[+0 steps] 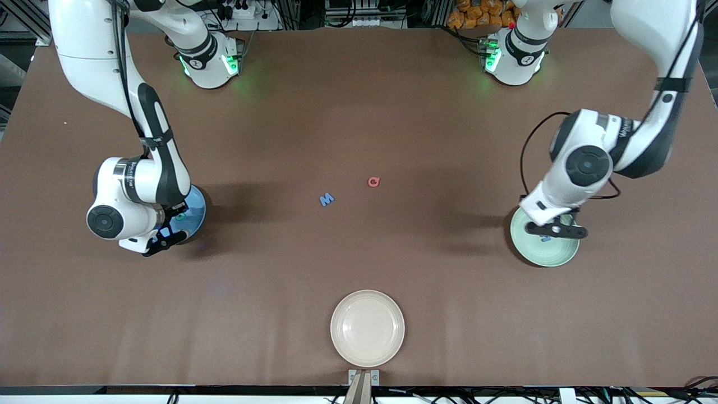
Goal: Sort uppercase to blue plate, lowercase to green plate
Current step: 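Place R on the blue plate while the left gripper drops w on green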
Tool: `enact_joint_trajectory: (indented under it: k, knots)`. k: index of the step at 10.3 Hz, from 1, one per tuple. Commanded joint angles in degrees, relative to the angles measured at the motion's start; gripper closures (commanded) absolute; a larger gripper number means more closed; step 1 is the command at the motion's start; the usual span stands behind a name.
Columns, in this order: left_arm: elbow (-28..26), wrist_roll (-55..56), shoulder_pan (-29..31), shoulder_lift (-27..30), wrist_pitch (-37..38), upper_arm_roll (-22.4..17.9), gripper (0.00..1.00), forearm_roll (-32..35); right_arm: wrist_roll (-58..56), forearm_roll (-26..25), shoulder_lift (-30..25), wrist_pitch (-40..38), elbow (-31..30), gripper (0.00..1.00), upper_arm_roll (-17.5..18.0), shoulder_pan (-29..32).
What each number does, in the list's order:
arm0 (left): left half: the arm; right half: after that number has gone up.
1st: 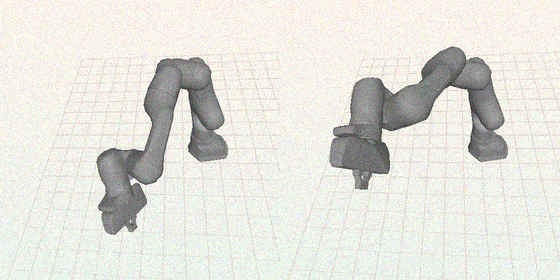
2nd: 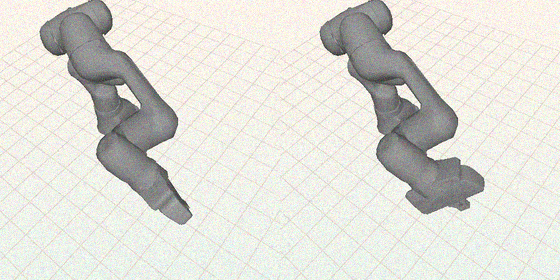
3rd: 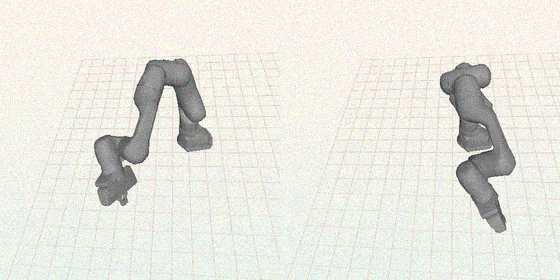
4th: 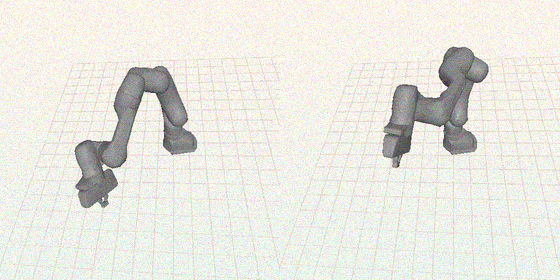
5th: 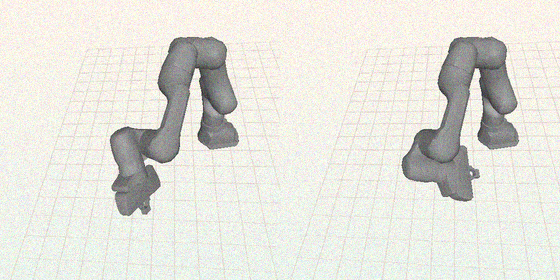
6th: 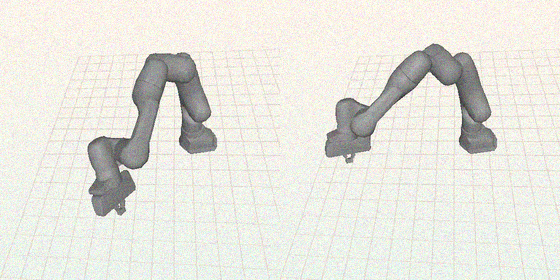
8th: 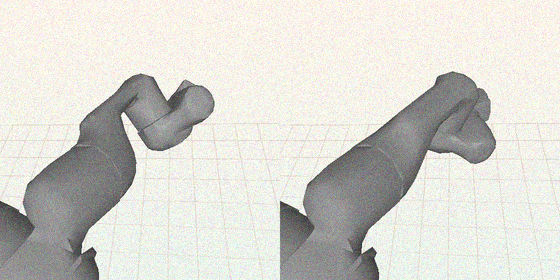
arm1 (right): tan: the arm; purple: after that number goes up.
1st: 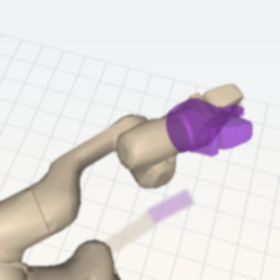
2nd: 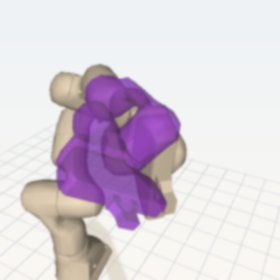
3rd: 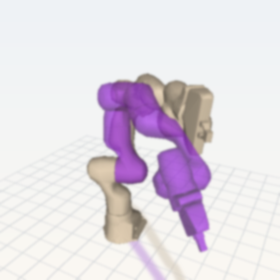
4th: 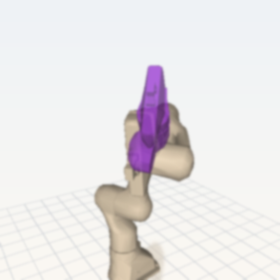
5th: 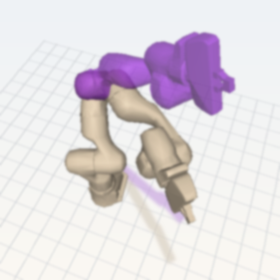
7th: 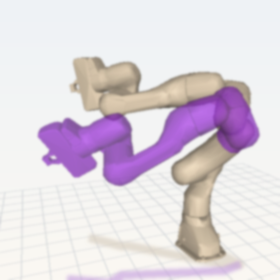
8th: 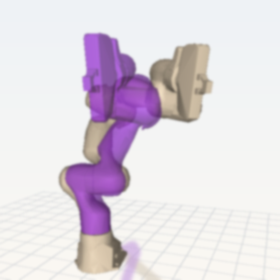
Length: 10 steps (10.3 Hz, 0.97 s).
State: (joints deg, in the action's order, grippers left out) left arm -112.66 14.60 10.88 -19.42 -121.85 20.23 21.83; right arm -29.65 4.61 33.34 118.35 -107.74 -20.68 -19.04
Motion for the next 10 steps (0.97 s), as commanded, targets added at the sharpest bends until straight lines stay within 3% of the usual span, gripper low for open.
enact_joint_trajectory:
  k: [1, 2, 3, 7, 9, 10]
  knots:
    - [2.5, -0.5, -0.9, -0.4, 0.2, -3.2, 0.72, -5.3, 4.7, 0.9, -1.6, -3.7, 0.5, 0.43, 0.6, -0.3]
    - [3.2, -0.8, -0.9, -0.1, 0.5, -3.3, 0.47, -5.6, 8.8, 2.1, -2.0, -7.4, 2.2, 0.43, 1.4, -1.2]
    - [3.3, -1.2, -0.9, 0.7, 0.8, -3.3, 0.00, -6.5, 12.1, 5.0, -2.7, -9.2, 3.1, 0.43, 2.2, -2.1]
    - [8.0, -1.2, -0.9, 4.9, 3.1, -4.1, 0.00, -9.5, 33.2, 7.1, -6.3, -10.8, 2.9, 0.43, 10.1, -6.2]
    - [13.5, -2.6, -1.4, 7.6, 10.3, -4.2, 0.00, -12.7, 42.6, 7.6, -8.2, -8.9, 3.0, 0.43, 15.5, -8.2]
    - [16.7, -2.7, -1.5, 8.9, 15.6, -4.3, 0.00, -15.9, 44.7, 7.5, -9.1, -6.6, 2.5, 0.43, 16.2, -10.4]
